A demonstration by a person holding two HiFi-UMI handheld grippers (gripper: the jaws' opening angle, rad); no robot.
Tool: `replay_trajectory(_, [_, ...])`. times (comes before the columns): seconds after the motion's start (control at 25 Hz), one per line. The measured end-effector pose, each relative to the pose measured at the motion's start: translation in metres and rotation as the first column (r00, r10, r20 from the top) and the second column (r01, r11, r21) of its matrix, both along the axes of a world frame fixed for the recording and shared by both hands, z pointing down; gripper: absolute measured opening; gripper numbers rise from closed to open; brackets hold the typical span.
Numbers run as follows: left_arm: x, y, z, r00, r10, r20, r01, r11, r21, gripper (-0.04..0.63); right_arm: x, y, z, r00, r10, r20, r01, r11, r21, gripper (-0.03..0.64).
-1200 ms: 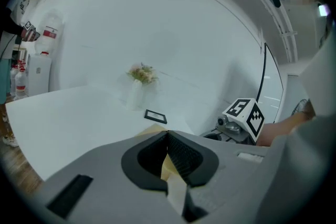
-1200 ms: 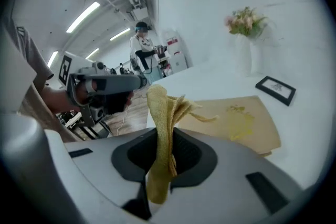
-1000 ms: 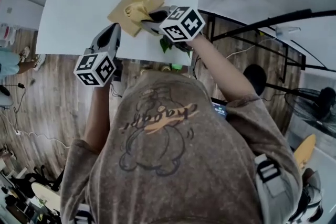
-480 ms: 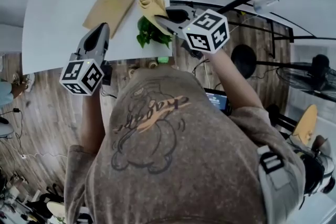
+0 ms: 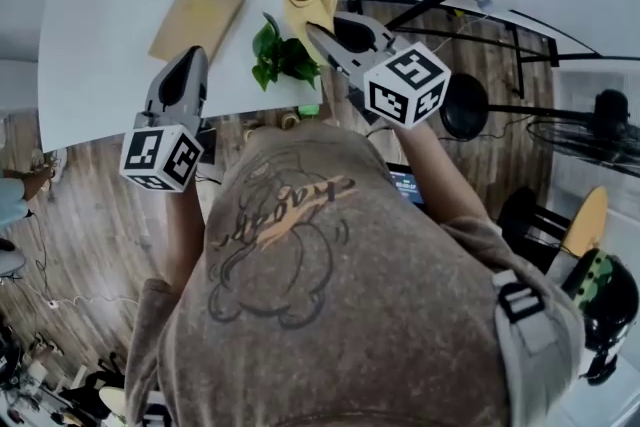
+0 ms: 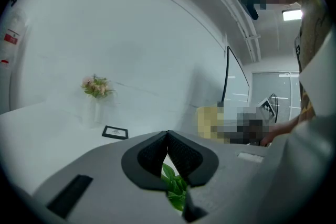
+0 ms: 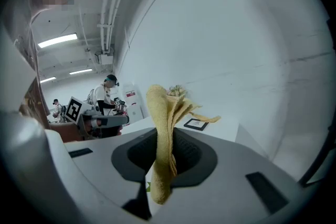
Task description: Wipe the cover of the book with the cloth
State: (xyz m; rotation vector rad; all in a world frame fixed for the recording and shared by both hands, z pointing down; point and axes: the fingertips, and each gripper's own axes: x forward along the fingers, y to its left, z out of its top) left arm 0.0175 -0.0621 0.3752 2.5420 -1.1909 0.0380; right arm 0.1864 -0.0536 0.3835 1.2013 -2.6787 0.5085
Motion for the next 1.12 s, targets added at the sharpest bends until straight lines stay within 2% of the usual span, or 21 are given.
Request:
replay_trajectory(0.24, [-0.010, -0.006, 0.000, 0.999, -0.038, -0.006, 0.039, 0.998, 0.047, 0.003, -0.008, -0.007, 0.007, 0.998, 0.056, 0.018, -0.058, 0.992, 0.113, 0.064])
replay_trajectory(0.44, [-0.022, -0.014, 0.002, 0.998, -0.066, 0.011, 0.065, 0.994, 0.083, 0.003, -0.021, -0.020, 0.013, 0.997, 0.072, 0.030, -0.076, 0.985, 0.156, 0.063])
replay_trajectory(0.92, [-0.042, -0.034, 0.032, 0.990, -0.137, 0.039, 0.133, 0.988, 0.077, 0.003, -0.041, -0.044, 0.046, 0.996, 0.092, -0.013, -0.088, 0.979, 0.184, 0.063])
replay_trajectory(1.12, [-0.055, -0.038, 0.047, 0.984, -0.172, 0.047, 0.169, 0.983, 0.072, 0.003, -0.045, -0.049, 0.061, 0.995, 0.095, -0.015, -0.091, 0.983, 0.160, 0.063])
